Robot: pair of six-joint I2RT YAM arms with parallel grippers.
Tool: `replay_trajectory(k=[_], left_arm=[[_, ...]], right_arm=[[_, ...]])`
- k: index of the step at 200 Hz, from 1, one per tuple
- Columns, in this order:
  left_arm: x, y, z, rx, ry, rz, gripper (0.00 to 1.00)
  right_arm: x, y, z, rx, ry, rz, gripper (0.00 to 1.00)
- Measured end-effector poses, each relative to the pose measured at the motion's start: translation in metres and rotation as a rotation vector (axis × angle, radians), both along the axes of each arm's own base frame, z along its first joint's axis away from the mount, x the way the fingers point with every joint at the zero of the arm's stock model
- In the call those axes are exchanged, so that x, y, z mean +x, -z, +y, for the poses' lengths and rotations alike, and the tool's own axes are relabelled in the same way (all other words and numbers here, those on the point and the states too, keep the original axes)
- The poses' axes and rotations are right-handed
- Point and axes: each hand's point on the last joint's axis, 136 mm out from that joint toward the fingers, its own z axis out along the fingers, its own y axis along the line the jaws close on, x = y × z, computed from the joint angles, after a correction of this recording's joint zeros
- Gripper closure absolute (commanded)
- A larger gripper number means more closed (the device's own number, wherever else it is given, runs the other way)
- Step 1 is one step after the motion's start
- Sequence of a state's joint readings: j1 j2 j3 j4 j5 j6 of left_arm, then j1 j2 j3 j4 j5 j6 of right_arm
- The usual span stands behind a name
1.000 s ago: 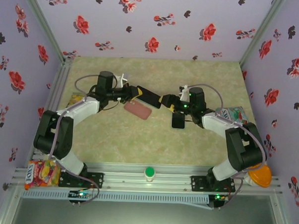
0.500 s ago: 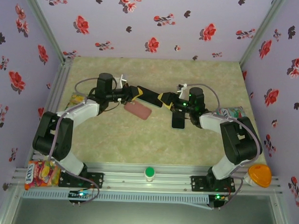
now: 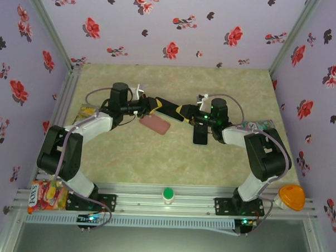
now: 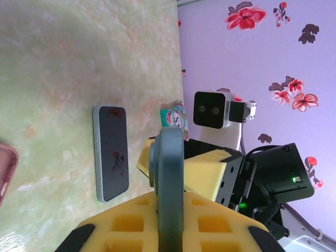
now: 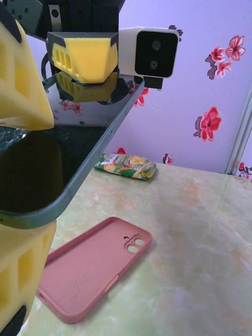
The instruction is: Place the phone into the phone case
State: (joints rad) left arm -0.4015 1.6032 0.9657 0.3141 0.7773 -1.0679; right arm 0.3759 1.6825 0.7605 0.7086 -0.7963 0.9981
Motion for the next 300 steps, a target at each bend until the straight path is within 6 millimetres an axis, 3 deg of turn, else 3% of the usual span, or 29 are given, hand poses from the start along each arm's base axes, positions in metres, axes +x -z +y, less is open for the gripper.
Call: replay_trajectory(k=[54,113,151,178,196,300], left_arm=[[-0.001,-0.001,-0.002,-0.002,0.004,-0.006,1.00],[0.000,0.002,0.000,0.007,-0.003,-0.011,1.00],[0.001,0.006,0.002,0.026,-0.006,-0.025,0.77],[0.000,0.023,0.007,0.067,-0.028,-0.004,0.61],[0.000,0.036,0.010,0.096,-0.047,0.016,0.59],[0.007,0.044,0.008,0.079,-0.062,-0.004,0.56]], right_arm=[[-0.004,-0.006,0.005,0.025,-0.020,0.000,0.51],[-0.003,-0.006,0.003,0.037,-0.011,0.026,0.71],[-0.004,-0.006,0.003,0.044,-0.012,0.038,0.82],[-0.005,-0.011,0.003,0.048,-0.014,0.024,0.93],[-0.009,-0.017,0.005,0.056,-0.030,0.012,1.00],[-0.017,-0.021,-0.003,0.015,0.013,0.039,1.00]])
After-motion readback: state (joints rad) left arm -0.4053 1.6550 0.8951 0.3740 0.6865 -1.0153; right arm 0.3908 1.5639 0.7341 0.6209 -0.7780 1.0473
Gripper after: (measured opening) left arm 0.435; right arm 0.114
